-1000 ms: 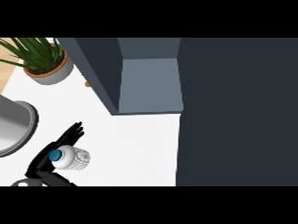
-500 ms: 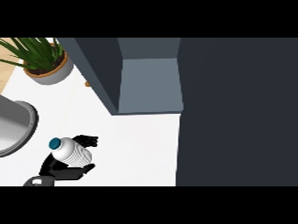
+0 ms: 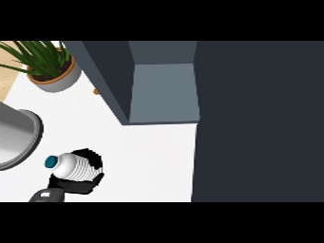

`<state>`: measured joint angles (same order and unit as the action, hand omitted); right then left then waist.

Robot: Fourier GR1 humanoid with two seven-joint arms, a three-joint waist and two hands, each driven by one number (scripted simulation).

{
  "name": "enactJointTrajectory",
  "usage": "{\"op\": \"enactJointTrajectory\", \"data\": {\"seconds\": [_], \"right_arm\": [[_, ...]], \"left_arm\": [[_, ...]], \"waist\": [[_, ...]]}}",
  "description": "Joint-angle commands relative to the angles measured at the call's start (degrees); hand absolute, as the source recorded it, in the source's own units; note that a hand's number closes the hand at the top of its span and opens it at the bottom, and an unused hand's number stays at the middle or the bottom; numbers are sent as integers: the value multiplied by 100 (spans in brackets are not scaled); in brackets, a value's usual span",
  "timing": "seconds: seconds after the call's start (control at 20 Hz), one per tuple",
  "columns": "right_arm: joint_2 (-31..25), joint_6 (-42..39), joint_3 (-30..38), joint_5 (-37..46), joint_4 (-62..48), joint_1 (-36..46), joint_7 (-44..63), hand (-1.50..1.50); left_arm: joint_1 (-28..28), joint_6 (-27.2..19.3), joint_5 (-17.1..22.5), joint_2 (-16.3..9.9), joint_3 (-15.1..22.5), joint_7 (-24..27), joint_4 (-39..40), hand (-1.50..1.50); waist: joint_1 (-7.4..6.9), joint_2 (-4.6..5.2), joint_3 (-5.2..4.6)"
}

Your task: Pick up the bottled water, place it into the cabinet and close the cabinet

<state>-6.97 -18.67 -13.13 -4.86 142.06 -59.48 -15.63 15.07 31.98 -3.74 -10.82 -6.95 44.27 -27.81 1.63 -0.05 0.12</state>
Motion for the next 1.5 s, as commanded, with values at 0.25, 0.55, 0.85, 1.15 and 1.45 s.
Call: {"op": "enactJointTrajectory", "data": {"seconds": [0.25, 0.55, 0.85, 1.15, 1.45], "right_arm": [[88, 106, -132, 14, 308, -78, 93, -150], [-7, -49, -47, -310, 603, -345, 134, -150], [-78, -58, 40, -298, 661, -380, 186, -150], [20, 26, 26, -336, 489, 29, 346, -150], [155, 65, -119, -237, 429, -98, 269, -150]], "left_arm": [[-166, -1514, 1023, 1052, -813, 835, -103, 150], [41, -1678, 1539, 1068, -268, 920, -150, 150], [313, -2071, 2500, 1078, 686, -144, -945, 150], [401, -3205, 3438, 1081, 1938, -839, -2015, 150], [697, -4507, 2826, 1082, 2332, -1310, -2917, 150]], "waist": [[-96, -1, -21], [-33, -13, -19], [-58, -41, -10], [-84, -26, -12], [-82, -38, -8]]}}
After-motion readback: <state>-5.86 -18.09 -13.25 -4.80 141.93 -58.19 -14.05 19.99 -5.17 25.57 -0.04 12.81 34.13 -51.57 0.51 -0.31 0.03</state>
